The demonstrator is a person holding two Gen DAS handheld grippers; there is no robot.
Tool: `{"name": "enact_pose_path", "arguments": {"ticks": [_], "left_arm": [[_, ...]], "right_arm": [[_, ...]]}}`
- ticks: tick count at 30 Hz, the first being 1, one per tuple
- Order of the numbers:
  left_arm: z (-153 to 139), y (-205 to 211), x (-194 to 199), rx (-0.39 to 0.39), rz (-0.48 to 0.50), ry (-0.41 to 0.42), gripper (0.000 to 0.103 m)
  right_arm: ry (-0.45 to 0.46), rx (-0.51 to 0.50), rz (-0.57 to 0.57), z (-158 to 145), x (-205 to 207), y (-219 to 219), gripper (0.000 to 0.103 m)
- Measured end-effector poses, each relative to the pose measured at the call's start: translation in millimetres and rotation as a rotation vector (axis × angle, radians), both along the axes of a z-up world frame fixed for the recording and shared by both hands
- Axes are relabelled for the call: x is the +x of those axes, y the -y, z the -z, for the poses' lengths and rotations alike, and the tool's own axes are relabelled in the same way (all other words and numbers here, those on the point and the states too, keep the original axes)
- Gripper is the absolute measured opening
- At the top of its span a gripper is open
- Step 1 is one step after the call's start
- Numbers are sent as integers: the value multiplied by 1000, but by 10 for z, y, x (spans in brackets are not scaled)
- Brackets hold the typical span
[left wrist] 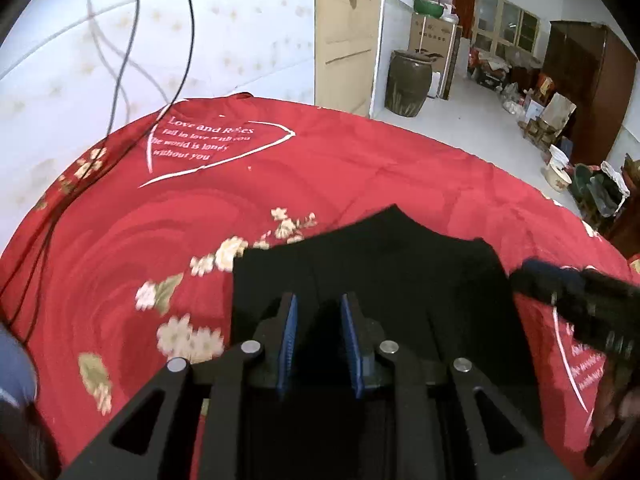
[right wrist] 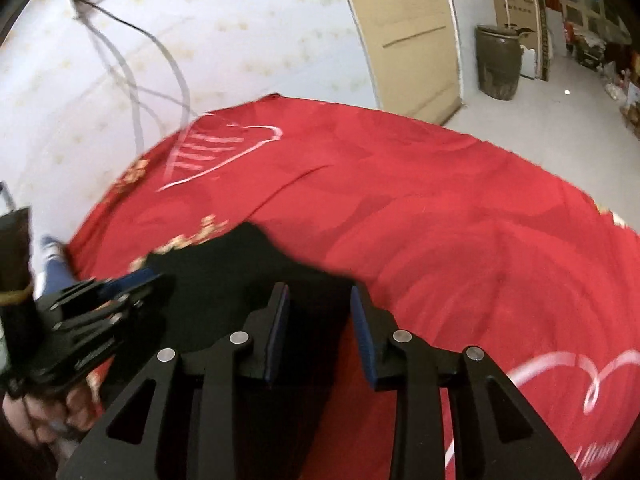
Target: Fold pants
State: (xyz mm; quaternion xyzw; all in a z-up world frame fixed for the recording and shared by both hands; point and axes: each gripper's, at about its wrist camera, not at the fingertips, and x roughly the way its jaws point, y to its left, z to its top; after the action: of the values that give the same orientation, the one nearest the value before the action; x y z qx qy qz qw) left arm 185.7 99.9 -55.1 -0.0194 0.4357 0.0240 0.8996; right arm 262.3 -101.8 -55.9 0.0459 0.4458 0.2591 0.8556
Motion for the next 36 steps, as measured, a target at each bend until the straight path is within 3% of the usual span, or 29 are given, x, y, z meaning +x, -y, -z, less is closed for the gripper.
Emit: {"name": "enact_pose_path", "arguments": {"ticks": [10, 13, 16, 18, 36], "left_arm": [[-183, 116, -716, -32, -27, 20, 26], [-85, 159, -904, -27, -33, -5, 26], [116, 159, -961, -5, -33, -65, 27], [150, 174, -988, 1, -28, -58, 27], [229, 183, -995, 2, -32, -51, 27]], "right_arm": [[-2, -38, -60, -46, -757, -21, 34], [23, -50, -91, -70, -960, -64, 34], [2, -110, -127, 65, -1088, -162, 34], [-17, -150, -127, 159, -1109, -199, 34], [93, -114, -141, 240, -1239, -112, 36]]}}
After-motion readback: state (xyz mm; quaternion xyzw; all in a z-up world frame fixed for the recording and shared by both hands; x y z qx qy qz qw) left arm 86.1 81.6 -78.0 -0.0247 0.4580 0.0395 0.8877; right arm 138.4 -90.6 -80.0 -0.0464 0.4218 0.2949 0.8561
